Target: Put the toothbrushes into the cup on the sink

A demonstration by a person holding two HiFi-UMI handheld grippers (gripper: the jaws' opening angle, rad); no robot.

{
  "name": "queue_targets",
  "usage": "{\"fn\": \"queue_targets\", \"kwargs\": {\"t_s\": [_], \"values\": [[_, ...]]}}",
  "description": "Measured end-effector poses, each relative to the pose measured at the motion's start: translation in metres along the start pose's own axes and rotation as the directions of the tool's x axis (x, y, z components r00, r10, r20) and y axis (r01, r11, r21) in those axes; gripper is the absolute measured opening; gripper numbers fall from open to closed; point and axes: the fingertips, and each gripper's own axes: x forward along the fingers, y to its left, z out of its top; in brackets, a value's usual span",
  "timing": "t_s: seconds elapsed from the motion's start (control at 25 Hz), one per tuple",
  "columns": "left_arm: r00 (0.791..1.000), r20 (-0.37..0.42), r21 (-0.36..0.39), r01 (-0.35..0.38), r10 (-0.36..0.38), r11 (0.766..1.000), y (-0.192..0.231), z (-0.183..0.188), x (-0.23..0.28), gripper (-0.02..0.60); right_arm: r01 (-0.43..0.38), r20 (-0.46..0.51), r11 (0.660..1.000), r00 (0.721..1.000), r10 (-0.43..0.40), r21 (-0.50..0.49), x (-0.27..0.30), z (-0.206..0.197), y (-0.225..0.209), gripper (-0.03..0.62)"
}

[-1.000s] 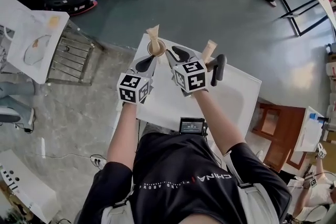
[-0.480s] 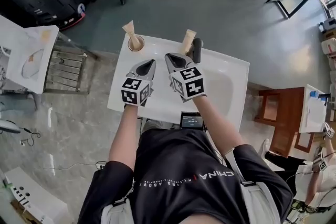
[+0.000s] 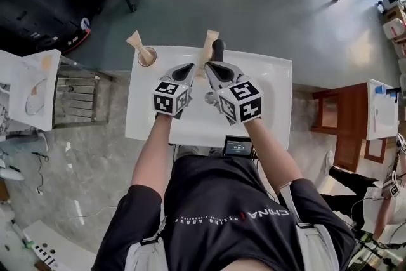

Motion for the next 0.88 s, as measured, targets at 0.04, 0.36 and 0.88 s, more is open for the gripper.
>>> {"fn": "queue_targets", "kwargs": {"t_s": [0.04, 0.36, 0.88], "values": [[1.000, -0.013, 0.002, 0.011, -0.011, 1.000, 0.000, 0.000, 0.008, 0.006, 0.007, 0.009, 1.000, 1.000, -0.007, 0.000, -0.003, 0.004, -0.003, 0.009], [0.984, -0.172, -0.014, 0.053, -0.055, 0.999, 0.011, -0.035, 0.074, 0.131, 0.128, 0.041, 0.989, 0.991, -0.131, 0.070, -0.016, 0.005, -0.049, 0.009], [0.936, -0.350, -0.066, 0.027, -0.048, 0.997, 0.035, -0.056, 0.135, 0.149, 0.250, -0.028, 0.959, 0.968, -0.248, 0.137, -0.007, -0.014, -0.111, 0.009]]}}
